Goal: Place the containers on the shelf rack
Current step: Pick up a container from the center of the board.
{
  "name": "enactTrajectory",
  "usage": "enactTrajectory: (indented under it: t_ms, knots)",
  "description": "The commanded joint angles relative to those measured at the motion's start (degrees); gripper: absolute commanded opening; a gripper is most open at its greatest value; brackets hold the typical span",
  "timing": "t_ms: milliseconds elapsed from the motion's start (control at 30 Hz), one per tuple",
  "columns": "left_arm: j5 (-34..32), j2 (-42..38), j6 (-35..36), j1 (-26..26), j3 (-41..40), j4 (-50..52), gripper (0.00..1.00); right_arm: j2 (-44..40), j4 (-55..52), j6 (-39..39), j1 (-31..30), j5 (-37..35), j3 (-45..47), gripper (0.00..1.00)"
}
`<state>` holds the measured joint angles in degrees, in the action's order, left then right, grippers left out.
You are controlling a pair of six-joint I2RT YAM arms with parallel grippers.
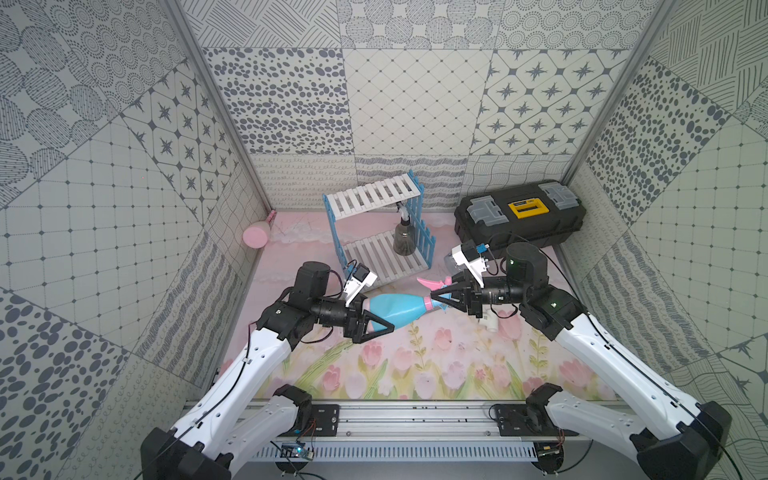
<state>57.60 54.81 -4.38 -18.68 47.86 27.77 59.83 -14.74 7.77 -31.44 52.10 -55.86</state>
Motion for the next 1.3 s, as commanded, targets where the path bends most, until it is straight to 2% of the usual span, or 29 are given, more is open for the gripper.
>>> enactTrajectory:
  t_ms: [0, 167, 300, 433, 567, 667, 767, 900, 1033, 1267]
  knots:
    - [-6.3, -1.7, 7.5, 0.4, -1.0, 6.3, 0.99, -0.2, -0.5, 0.8, 0.6, -5.4, -0.1, 0.0]
    - [-10.2, -4.2, 8.2, 0.4, -2.3, 7.1, 0.99, -2.5, -1.1, 2.1, 0.7, -8.1, 1.1, 0.0]
    - [-18.5, -7.8, 10.8, 0.4, -2.4, 8.5, 0.99, -3.9, -3.2, 2.4, 1.4, -10.7, 1.1, 0.0]
    - [-22.6, -11.4, 12.9, 0.4, -3.0, 9.9, 0.99, -3.6, -3.9, 3.9, 2.2, -10.9, 1.2, 0.0]
    - [-29.7, -14.2, 14.6, 0.0, -2.0, 10.2, 0.99, -1.4, -7.3, 6.0, 2.3, -15.6, -1.0, 0.0]
    - [-38.3, -15.5, 16.7, -3.8, -0.8, 7.6, 0.99, 2.3, -12.5, 8.4, 1.7, -18.3, -4.8, 0.0]
    - [-46.5, -16.2, 19.5, -10.3, -0.6, 2.4, 0.98, 5.2, -15.9, 10.9, 0.3, -20.9, -6.8, 0.0]
    - [-51.9, -12.8, 22.7, -18.7, -0.9, -3.9, 0.98, 7.6, -18.4, 13.3, -1.7, -25.0, -8.8, 0.0]
    - [-55.2, -5.6, 25.3, -25.0, -1.0, -10.4, 0.99, 10.5, -21.8, 14.0, -3.4, -28.3, -12.6, 0.0]
    - [-54.3, 5.5, 25.0, -26.6, -0.5, -18.9, 0.99, 13.9, -24.1, 14.2, -5.7, -32.4, -15.4, 0.0]
